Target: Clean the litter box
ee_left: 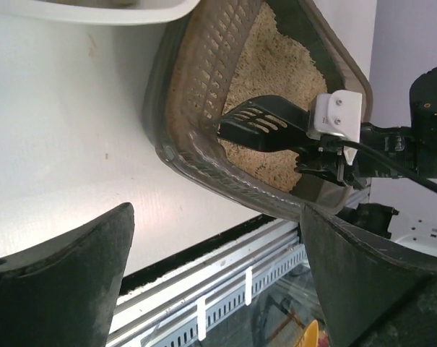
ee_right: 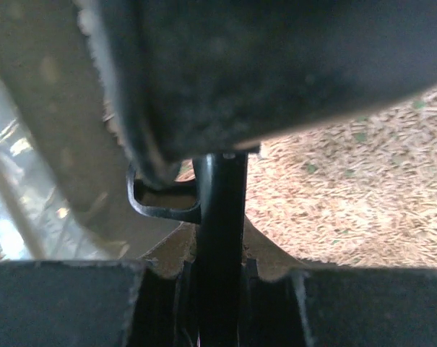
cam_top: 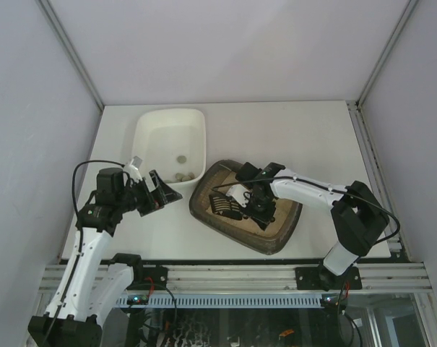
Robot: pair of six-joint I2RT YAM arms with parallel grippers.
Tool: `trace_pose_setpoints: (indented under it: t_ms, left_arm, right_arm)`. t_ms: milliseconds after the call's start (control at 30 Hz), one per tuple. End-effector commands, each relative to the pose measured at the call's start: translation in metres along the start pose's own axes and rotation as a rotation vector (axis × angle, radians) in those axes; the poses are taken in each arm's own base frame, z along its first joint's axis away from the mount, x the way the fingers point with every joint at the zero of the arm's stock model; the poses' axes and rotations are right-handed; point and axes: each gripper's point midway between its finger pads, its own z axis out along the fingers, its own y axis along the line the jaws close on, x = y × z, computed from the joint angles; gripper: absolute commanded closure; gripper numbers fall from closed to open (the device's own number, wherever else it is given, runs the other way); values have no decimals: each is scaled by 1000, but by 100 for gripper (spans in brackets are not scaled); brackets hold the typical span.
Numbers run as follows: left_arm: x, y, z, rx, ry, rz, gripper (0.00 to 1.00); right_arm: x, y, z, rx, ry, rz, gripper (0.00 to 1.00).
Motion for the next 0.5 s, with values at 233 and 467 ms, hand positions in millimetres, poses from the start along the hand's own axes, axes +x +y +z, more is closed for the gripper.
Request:
trace_pose_setpoints:
  t_ms: [233, 467]
  left_arm:
    - [-2, 1, 7, -66, -39, 44, 0]
    - [-12, 4, 25, -133, -16, 60, 0]
  right_arm:
    - [1, -11, 3, 89, 38, 23, 100]
    - [-1, 49, -3, -219, 15, 53, 100]
